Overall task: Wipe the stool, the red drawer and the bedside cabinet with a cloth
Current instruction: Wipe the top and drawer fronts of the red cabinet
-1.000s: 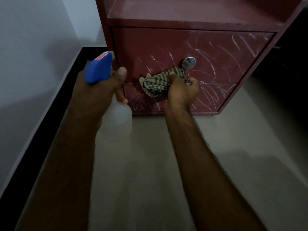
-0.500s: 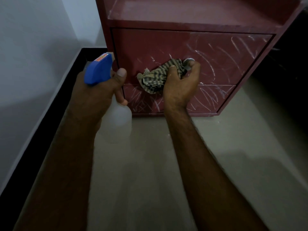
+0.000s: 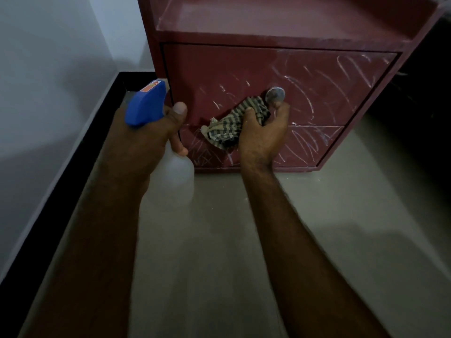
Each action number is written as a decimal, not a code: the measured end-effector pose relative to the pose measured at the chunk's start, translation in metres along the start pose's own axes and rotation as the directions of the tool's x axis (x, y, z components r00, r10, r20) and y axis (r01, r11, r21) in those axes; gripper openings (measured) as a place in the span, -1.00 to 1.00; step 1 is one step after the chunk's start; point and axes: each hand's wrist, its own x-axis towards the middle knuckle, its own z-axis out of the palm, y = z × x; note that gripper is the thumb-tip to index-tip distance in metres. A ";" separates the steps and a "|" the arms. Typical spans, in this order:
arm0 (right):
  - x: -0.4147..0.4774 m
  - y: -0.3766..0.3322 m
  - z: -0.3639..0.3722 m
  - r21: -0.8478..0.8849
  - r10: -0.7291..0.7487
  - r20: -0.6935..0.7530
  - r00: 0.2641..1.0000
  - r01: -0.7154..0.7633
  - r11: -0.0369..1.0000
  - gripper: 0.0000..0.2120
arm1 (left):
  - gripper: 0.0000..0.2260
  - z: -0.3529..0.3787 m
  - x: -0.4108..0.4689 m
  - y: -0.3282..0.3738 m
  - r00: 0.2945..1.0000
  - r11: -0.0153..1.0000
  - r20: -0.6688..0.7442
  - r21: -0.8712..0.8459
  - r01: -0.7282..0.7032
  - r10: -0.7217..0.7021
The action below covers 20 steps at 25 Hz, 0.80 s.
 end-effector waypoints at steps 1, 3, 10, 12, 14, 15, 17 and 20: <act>0.000 0.002 0.000 -0.010 0.014 -0.013 1.000 -0.015 1.000 -0.63 | -0.86 0.001 0.002 -0.002 1.000 1.000 -0.014 0.007 -0.001 0.001; 0.002 0.003 0.001 -0.023 0.013 -0.004 1.000 -0.013 1.000 -0.63 | -0.89 -0.002 0.003 -0.006 0.999 1.000 -0.029 0.003 0.020 -0.020; 0.013 -0.038 0.010 0.015 -0.112 -0.036 0.993 0.113 0.994 -0.57 | -0.56 -0.001 0.000 0.002 1.000 1.000 -0.025 0.028 0.001 0.000; 0.013 -0.032 0.011 0.015 -0.089 -0.045 0.995 0.090 0.996 -0.57 | -0.69 -0.002 0.002 -0.003 0.999 1.000 -0.034 0.017 0.010 -0.010; 0.008 -0.016 0.008 0.009 -0.036 -0.025 0.999 0.036 0.999 -0.57 | -0.81 -0.002 0.005 -0.006 0.999 1.000 -0.039 0.020 0.021 -0.020; 0.005 -0.006 0.007 -0.004 -0.007 -0.010 1.000 0.007 1.000 -0.58 | -0.85 -0.003 0.006 -0.008 0.999 0.999 -0.029 0.025 0.027 -0.027; 0.000 0.000 0.005 -0.041 0.015 0.002 1.000 -0.015 0.999 -0.57 | -0.86 -0.003 0.006 -0.007 0.998 0.998 -0.031 0.030 0.049 -0.048; 0.006 -0.009 0.006 -0.002 -0.009 0.014 1.000 0.009 1.000 -0.60 | -0.90 -0.004 0.007 -0.010 0.998 0.999 -0.042 0.021 0.048 -0.047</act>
